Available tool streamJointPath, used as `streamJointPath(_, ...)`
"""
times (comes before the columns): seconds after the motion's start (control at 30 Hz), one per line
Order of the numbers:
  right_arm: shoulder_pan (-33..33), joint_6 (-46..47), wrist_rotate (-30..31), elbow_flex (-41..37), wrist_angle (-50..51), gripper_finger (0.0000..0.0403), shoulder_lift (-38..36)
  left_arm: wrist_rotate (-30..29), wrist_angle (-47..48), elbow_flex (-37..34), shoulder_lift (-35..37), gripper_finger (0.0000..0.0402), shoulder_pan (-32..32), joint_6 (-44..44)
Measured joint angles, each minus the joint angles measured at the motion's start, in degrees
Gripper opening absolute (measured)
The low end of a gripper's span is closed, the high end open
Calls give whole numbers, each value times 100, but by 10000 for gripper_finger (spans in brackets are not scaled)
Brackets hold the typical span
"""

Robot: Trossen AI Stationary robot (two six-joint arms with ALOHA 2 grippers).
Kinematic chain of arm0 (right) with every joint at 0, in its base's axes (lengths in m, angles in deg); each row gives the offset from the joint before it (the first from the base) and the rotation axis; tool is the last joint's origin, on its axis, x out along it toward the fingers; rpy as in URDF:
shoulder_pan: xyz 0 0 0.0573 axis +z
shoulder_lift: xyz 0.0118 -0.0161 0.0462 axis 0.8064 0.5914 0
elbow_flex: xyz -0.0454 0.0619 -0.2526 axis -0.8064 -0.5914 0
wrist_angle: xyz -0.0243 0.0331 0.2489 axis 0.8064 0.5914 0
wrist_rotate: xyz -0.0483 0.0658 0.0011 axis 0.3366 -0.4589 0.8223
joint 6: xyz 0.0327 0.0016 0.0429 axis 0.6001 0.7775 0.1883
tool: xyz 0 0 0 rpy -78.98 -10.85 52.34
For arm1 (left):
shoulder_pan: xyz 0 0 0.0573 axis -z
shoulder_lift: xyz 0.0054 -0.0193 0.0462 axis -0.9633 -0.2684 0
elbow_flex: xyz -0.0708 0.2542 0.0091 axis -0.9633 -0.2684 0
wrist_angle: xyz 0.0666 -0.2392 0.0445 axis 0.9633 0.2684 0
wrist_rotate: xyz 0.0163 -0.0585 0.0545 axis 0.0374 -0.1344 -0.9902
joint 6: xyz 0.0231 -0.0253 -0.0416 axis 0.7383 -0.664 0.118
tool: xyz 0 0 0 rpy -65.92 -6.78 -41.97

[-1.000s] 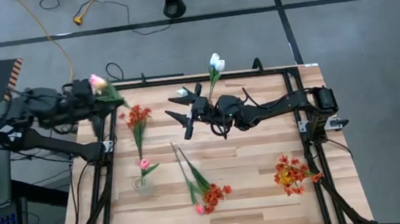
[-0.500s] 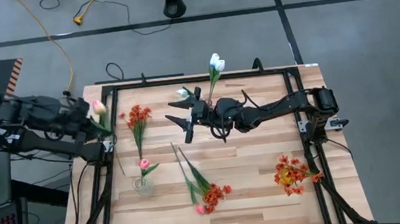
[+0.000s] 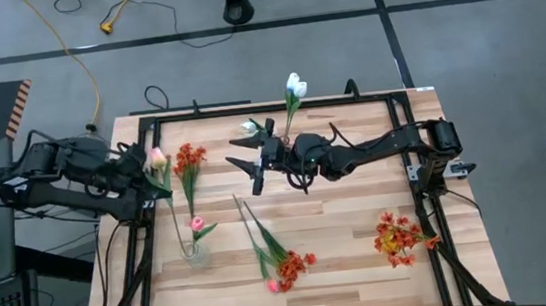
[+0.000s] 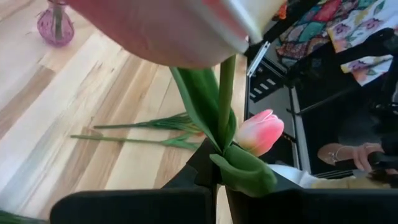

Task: Sort flowers into vase by color
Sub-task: Put left pink flower into the transparent vase

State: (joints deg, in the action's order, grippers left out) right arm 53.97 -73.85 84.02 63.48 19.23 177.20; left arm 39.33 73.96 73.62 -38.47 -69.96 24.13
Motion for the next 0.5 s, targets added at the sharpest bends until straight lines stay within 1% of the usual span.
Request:
streamJointPath(0.1, 0, 0, 0, -2, 20, 221, -1, -47, 23, 0, -1, 1, 0, 10)
streamJointPath(0.27, 0, -1, 1, 0, 27, 221, 0, -309, 12, 0, -47, 1, 0, 203)
streamJointPath(0.4, 0, -2, 0, 0, 27, 221, 0, -313, 13, 0, -86, 1, 18, 175)
streamJointPath(0.5, 0, -2, 0, 0, 23, 221, 0, -338, 18, 0, -164, 1, 154, 92)
